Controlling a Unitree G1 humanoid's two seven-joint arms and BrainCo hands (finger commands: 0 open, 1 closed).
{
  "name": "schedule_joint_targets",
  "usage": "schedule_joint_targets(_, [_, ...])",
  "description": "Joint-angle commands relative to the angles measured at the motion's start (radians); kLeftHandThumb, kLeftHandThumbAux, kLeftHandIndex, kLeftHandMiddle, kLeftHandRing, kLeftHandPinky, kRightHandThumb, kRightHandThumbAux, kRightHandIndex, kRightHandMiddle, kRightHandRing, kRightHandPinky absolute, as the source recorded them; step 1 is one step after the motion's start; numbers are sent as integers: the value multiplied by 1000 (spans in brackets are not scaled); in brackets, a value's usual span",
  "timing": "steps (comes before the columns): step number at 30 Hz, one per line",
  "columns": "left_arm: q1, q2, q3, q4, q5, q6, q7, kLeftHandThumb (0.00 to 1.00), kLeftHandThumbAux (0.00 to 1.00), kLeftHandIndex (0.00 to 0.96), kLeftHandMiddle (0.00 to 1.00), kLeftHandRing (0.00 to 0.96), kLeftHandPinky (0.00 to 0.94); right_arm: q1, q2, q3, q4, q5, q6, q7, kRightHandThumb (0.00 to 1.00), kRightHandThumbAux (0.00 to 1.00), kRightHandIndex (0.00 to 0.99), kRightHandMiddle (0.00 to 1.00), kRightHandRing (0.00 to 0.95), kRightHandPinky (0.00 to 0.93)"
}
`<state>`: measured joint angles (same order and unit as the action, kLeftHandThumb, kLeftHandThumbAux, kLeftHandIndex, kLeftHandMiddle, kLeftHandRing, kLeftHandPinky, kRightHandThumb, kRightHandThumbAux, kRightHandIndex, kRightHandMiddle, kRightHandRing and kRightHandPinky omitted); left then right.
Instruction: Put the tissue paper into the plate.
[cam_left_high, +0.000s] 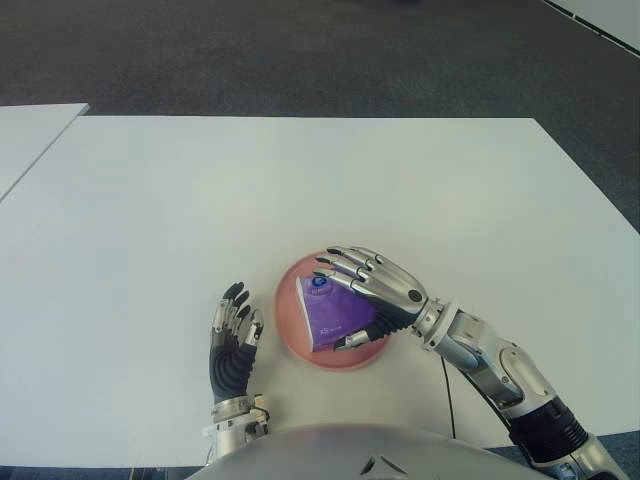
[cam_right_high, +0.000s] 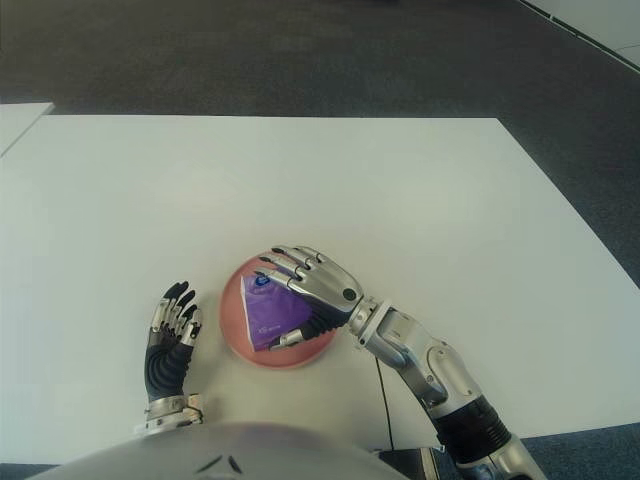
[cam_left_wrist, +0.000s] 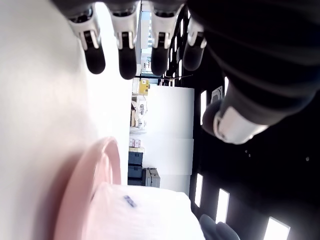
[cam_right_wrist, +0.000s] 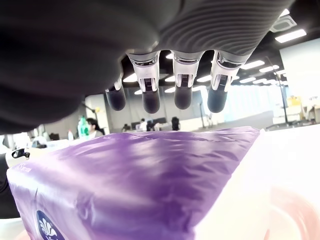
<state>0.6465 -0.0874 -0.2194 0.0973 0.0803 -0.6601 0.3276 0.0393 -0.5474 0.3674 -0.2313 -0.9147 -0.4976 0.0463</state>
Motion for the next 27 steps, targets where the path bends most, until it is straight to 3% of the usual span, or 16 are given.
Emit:
schedule_joint_targets(1, [5, -66, -5, 34, 2, 44, 11, 194, 606, 140, 140, 156, 185, 8, -12, -17, -10, 24, 14, 29, 172, 279, 0, 0, 0, 0])
schedule_joint_targets(6, [2, -68, -5, 35, 2, 43, 13, 204, 603, 146, 145, 160, 181, -12, -26, -74, -73, 115, 45, 110, 160, 279, 0, 0, 0, 0])
schedule_joint_targets(12, [4, -68, -3, 34, 24, 62, 29, 213, 606, 148, 153, 163, 183, 19, 19, -96, -56, 158, 56, 64, 149, 296, 0, 0, 0, 0])
schedule_joint_targets(20, [11, -70, -10, 34, 4, 54, 23, 241, 635, 124, 161, 186, 226, 67, 100, -143, -76, 314, 166, 100, 131, 311, 0, 0, 0, 0])
schedule_joint_targets(27, [12, -72, -17, 41, -17, 43, 16, 261, 641, 125, 158, 186, 216, 156, 104, -224, -212, 451, 271, 177, 116, 297, 0, 0, 0, 0])
